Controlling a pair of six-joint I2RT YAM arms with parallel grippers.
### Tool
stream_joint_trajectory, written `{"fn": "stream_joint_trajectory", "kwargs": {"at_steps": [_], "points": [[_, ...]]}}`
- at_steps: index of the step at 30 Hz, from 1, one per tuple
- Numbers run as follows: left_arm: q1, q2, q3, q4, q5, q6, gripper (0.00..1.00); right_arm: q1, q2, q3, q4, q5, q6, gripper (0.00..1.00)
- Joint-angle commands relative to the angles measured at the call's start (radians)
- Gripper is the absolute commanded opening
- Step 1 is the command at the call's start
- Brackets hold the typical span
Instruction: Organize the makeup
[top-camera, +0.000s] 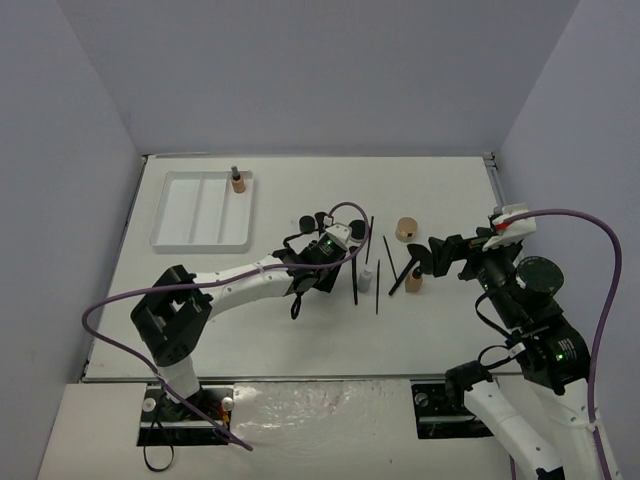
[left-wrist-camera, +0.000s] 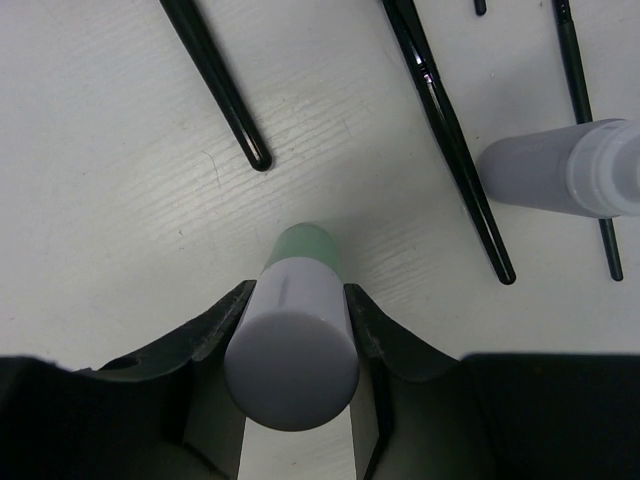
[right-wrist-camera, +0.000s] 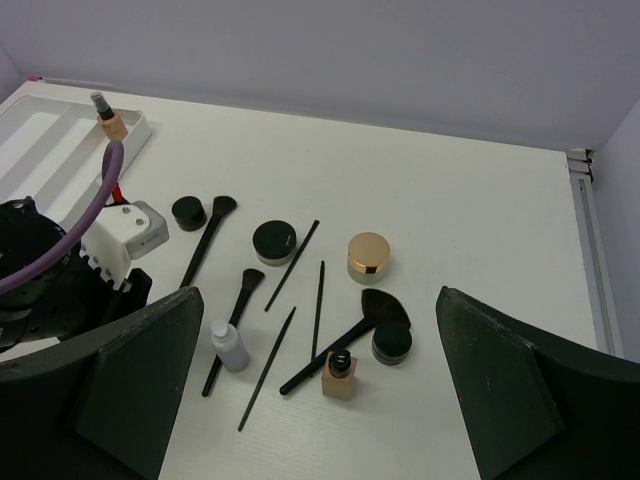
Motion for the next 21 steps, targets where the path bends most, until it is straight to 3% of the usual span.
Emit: {"fn": "stream_joint_trajectory", "kwargs": {"at_steps": [1, 5, 9, 21], "points": [[0.034, -0.117, 0.047, 0.01, -0.037, 0.018, 0.0, 0.007, 0.034, 0.026, 0.056, -0.002, -0.011, 1.0], [0.096, -0.149, 0.073, -0.018, -0.028, 0.03, 0.0, 0.007, 0.051, 0.043, 0.056, 0.0, -0.011, 1.0], [0.275, -0.158, 0.155, -0.058, -0.018, 0.087, 0.0, 0.007, 0.072, 0.058, 0.058, -0.004, -0.011, 1.0], [0.65, 0.059, 0.437, -0.026, 0.11, 0.177, 0.0, 0.007, 0.103, 0.075, 0.059, 0.039, -0.04, 1.0]]}}
